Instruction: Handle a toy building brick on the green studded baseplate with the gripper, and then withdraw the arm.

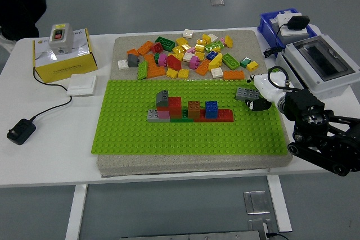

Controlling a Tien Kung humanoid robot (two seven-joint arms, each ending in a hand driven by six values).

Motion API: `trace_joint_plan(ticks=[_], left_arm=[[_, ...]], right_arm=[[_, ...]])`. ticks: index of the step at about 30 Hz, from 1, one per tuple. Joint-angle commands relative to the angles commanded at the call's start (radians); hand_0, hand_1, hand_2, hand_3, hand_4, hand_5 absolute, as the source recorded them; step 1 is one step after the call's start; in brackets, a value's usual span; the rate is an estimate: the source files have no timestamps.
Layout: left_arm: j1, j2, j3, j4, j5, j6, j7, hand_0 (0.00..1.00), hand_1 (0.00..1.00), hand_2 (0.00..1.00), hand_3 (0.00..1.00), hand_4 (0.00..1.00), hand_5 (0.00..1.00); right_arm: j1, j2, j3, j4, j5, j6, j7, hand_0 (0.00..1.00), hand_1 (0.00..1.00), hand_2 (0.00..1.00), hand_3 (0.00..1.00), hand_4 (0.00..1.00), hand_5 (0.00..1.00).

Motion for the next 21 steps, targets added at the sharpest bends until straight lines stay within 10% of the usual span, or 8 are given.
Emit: trace_joint_plan(ticks=[14,21], left_arm=[[0.004,-0.001,0.009,0.000,-0.010,0.003,-0.007,0.743,0.713,0.703,0.734,0.358,0.595],[0.003,0.001,0.014,0.000,-0.014,0.005,-0.012,0.743,0.712,0.702,0.734,0.354,0.601]], right_arm=[[0.001,0.008,-0.021,-0.023,0.007,-0.017,0.000,0.225,0.296,0.628,0.803,0.693,0.498],[0.003,0.011,-0.026,-0.031,0.010,-0.025,0.001,0.193,0.277,0.431,0.596,0.672,0.488]])
